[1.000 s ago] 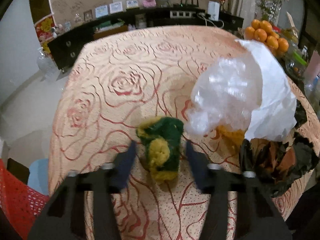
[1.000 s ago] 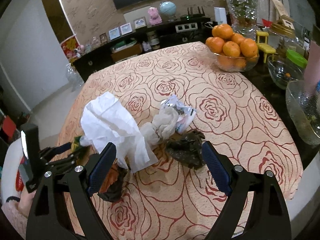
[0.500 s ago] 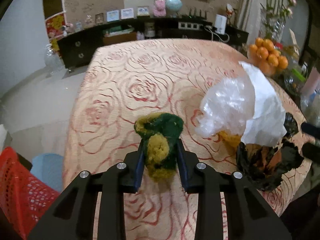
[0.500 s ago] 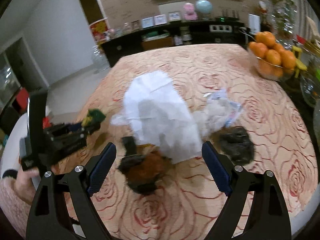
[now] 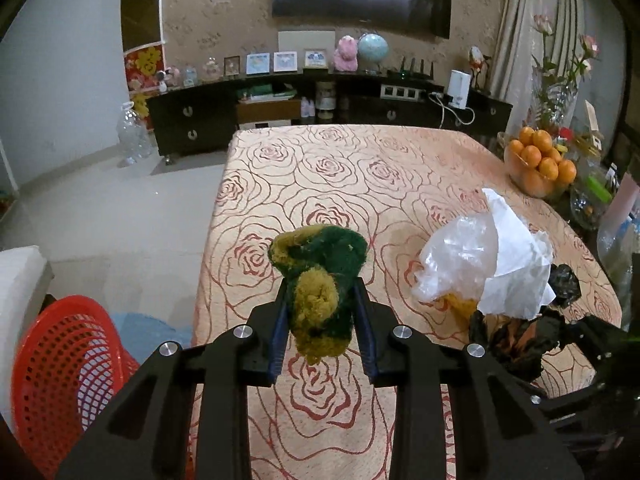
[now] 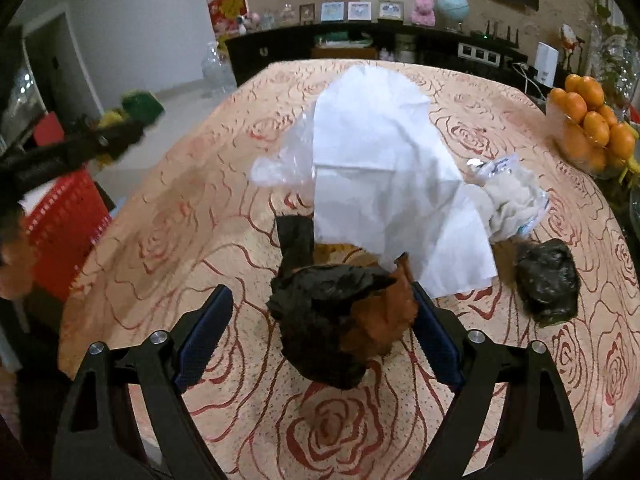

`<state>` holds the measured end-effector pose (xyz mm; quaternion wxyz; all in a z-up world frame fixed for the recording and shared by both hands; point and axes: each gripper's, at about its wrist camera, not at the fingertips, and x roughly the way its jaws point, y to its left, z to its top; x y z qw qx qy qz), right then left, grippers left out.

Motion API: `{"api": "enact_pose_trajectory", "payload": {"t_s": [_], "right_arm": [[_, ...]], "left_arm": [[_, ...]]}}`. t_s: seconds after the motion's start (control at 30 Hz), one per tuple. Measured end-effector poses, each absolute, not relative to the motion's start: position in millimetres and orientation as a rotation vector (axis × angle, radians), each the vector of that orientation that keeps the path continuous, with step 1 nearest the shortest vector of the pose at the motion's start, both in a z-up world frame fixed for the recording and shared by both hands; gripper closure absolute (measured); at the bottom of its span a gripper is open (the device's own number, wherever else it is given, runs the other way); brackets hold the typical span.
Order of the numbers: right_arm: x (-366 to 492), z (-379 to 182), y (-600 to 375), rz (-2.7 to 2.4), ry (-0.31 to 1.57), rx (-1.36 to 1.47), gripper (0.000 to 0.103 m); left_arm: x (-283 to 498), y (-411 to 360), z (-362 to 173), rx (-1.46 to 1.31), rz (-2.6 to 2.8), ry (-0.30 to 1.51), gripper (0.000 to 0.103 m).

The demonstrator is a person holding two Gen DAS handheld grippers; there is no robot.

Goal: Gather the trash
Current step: 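Grasp the green-yellow scrubber with left tool while right tool grasps black bag, then carry scrubber and black bag to the red basket and open both tools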

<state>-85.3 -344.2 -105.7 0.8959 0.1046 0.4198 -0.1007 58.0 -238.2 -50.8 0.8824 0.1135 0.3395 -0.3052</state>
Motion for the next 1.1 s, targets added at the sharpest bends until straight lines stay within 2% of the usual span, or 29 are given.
{"api": "enact_pose_trajectory", "payload": {"t_s": [0.07, 0.13, 0.4, 1.1], "right_arm": [[-82.4, -109.6, -346.4, -0.215, 0.880, 0.218, 0.029], [-79.3, -113.1, -347.8, -0.214, 0.892, 0.219, 0.039], [-80.9, -105.7, -345.1, -0.193, 0.873, 0.222, 0.053], [-74.8, -7.9, -319.9, -0.076, 0.604, 0.243, 0.054]], "left_arm": [[57.9, -235.6, -49.2, 0.235, -0.632, 0.704, 0.075], [57.2, -233.2, -48.4, 0.235, -0.629, 0.699, 0.075], [58.0, -221.7, -41.2, 0.222, -0.614, 0.683, 0.075], [44.6, -186.6, 4.5, 0.203, -0.561, 0.562, 0.075]]}}
